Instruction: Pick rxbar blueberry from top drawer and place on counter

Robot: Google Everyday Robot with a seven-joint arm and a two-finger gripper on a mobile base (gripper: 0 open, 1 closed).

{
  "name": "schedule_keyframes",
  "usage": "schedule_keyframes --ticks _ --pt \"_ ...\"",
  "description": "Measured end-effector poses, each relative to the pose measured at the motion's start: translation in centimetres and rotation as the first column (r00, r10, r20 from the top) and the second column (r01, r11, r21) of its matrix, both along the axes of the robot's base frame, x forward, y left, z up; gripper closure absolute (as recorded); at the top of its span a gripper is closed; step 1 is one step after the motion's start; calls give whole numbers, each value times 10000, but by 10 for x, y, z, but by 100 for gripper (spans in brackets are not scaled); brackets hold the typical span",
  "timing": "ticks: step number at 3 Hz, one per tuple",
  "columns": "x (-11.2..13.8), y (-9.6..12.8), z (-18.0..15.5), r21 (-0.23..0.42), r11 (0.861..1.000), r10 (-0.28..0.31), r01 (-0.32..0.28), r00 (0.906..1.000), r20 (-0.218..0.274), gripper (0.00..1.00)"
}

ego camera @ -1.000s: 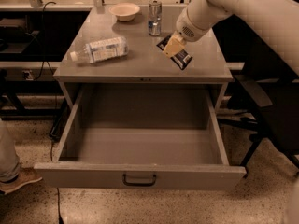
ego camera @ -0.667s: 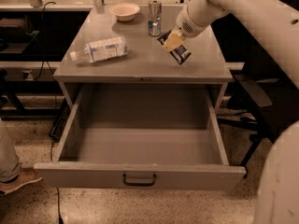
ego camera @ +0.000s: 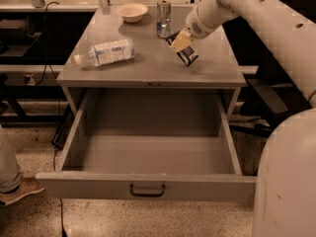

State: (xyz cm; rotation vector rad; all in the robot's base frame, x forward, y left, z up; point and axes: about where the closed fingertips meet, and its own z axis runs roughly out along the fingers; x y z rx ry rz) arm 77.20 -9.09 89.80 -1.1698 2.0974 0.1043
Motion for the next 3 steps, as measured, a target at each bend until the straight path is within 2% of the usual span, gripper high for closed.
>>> schedule_keyframes --ticks 2,3 --pt "8 1 -12 260 9997 17 -12 9998 -215 6" --pt "2 -9 -15 335 9993 -139 149 9994 -311 0"
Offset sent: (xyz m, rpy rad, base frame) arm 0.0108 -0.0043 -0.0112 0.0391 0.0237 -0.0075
